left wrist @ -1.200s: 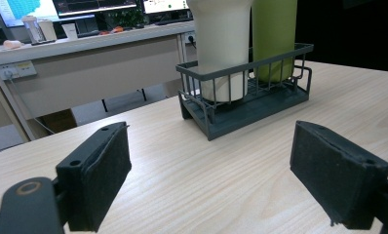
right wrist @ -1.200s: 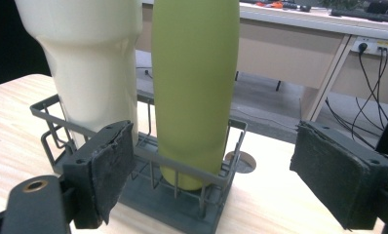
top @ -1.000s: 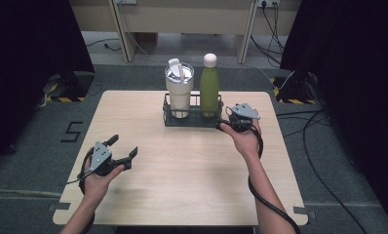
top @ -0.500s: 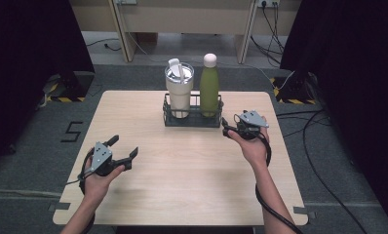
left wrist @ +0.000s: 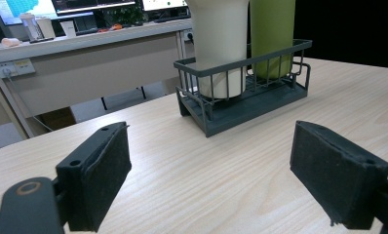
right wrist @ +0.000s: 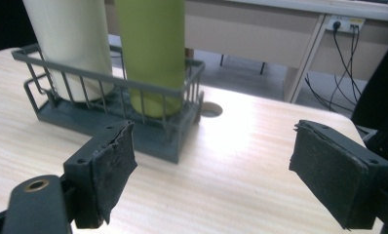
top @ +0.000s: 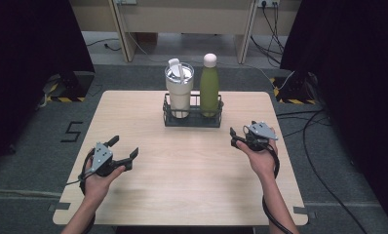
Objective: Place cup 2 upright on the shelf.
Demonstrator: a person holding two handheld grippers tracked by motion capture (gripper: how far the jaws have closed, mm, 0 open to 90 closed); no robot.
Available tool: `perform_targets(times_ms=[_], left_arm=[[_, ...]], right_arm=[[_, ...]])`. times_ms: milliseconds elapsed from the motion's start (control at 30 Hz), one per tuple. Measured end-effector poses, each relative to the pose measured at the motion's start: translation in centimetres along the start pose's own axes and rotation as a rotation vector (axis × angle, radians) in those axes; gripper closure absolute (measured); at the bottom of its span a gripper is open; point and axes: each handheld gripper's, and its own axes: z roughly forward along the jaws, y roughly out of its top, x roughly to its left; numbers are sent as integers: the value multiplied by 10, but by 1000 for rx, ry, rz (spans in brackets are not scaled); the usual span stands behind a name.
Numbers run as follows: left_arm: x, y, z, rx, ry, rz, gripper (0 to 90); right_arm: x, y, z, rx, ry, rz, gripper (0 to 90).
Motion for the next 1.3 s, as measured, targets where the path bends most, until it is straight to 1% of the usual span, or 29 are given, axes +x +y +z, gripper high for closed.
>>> perform_targets(times_ms=[400,1033,1200,1267,1300], left_arm=[[-3,-1,1,5,-3,4,140],[-2,-1,1,8,-2,4,140],[-2,-1,1,9,0,3,140],[-2,-1,1,9,-2,5,140],[-2,-2,1,9,-2,5,140]], right_arm=[[-19,-22,-19,22,-42,20,162],[-36,-48,-35,62,-89,44,162],[-41,-55,-40,65,-99,50,162],[-42,-57,-41,70,-104,60,162],[-43,-58,-42,70,-105,56,162]])
